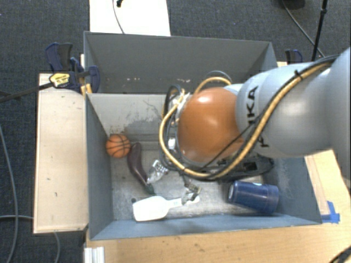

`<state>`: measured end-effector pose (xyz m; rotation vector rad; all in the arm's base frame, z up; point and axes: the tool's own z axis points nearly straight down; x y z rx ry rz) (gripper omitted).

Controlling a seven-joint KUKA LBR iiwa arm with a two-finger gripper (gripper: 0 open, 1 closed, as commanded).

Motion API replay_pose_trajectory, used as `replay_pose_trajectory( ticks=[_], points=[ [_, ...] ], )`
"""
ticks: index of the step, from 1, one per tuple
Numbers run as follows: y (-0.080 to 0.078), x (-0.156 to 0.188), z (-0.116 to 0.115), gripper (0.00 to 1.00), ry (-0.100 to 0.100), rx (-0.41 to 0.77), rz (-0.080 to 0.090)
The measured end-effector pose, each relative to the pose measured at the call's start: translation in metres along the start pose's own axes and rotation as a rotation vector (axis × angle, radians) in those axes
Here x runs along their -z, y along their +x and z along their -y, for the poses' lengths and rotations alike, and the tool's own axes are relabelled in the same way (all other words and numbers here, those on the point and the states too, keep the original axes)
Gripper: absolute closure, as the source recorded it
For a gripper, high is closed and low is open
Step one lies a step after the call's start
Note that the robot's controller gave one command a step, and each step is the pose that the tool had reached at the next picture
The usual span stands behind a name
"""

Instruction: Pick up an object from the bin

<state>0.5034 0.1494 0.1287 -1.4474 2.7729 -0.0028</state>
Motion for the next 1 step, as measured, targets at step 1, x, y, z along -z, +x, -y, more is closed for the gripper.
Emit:
replay_pose_trajectory(
  ticks=[1],
  points=[
    [-0.0214, -0.0415, -0.0187, 0.00, -0.008, 0.155, -0.011]
  ],
)
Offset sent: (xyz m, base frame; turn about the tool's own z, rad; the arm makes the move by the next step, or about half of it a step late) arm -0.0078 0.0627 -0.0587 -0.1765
